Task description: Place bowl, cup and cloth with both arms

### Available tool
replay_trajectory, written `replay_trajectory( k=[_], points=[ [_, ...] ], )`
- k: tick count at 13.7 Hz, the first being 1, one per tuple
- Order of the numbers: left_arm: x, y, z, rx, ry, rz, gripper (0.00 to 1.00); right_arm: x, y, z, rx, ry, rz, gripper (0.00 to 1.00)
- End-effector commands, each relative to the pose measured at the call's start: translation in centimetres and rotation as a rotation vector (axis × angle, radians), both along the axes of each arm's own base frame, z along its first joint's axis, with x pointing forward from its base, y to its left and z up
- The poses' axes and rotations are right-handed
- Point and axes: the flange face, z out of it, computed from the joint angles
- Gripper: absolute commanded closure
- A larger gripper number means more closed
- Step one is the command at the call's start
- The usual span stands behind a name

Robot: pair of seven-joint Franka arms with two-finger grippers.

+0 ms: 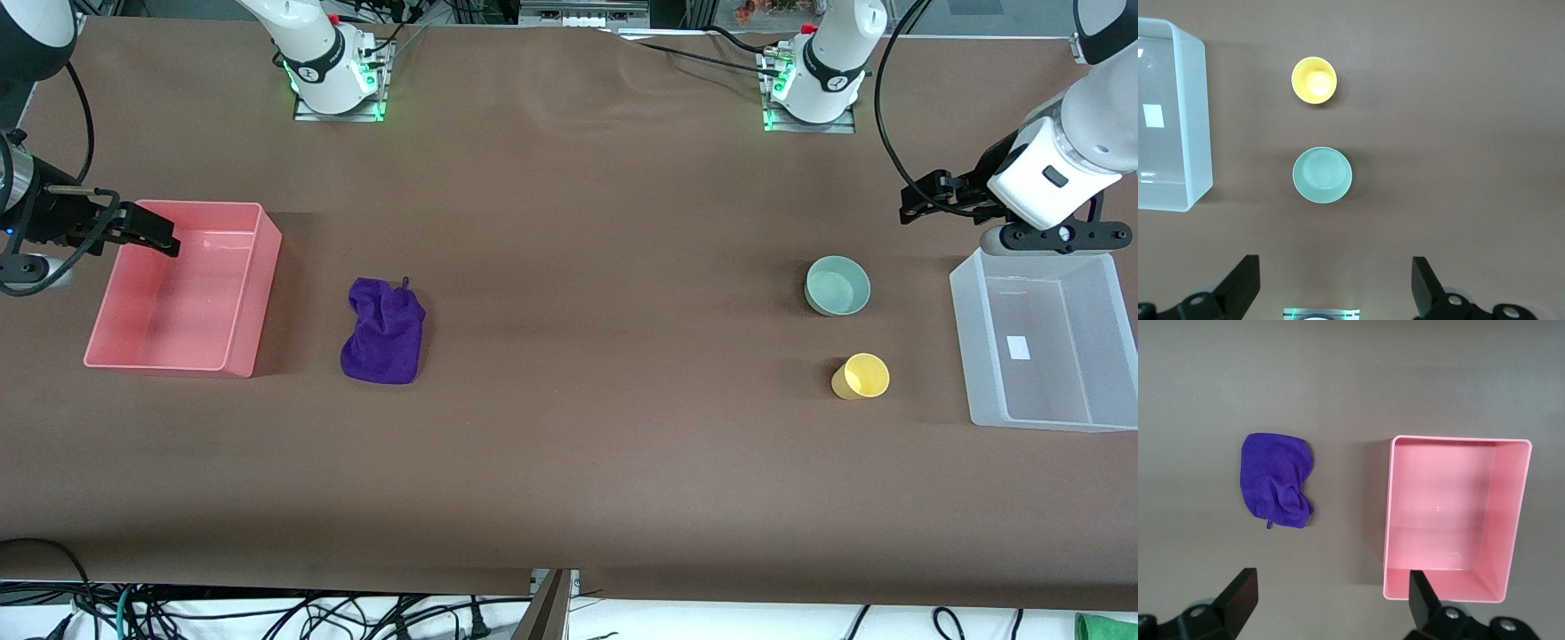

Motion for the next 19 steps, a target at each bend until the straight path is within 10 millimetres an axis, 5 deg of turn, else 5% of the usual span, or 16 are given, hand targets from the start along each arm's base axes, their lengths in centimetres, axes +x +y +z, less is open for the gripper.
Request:
replay_trajectory(
  k=[1, 3, 6, 11, 13, 19],
  points=[
    [-0.2, 0.1, -0.3, -0.003, 0.030, -0.007, 0.00, 0.5, -0.1, 0.8, -0.006, -0.005, 0.039, 0.00],
    [-0.4, 0.3, -1.2, -0.002, 0.079, -0.005, 0.00, 0.5, -0.1, 0.8, -0.011, -0.002, 0.041, 0.00],
    [-0.4, 4.3, -2.7, -0.004, 0.154, 0.064, 0.00, 0.4, -0.2, 1.0, -0.011, -0.007, 0.038, 0.00],
    [0.4, 8.0, -6.3, -0.048, 0.163, -0.012, 0.00, 0.0, -0.5, 1.2, -0.011, 0.000, 0.030, 0.00],
    [0.4, 9.1, -8.9, -0.081, 0.149, -0.027, 0.00, 0.0, -0.5, 1.2, -0.011, 0.001, 0.030, 0.00],
    [-1.2, 12.6, -21.0, -0.140, 0.048, -0.064, 0.00, 0.0, -0.6, 1.1, -0.011, 0.003, 0.027, 0.00]
  ],
)
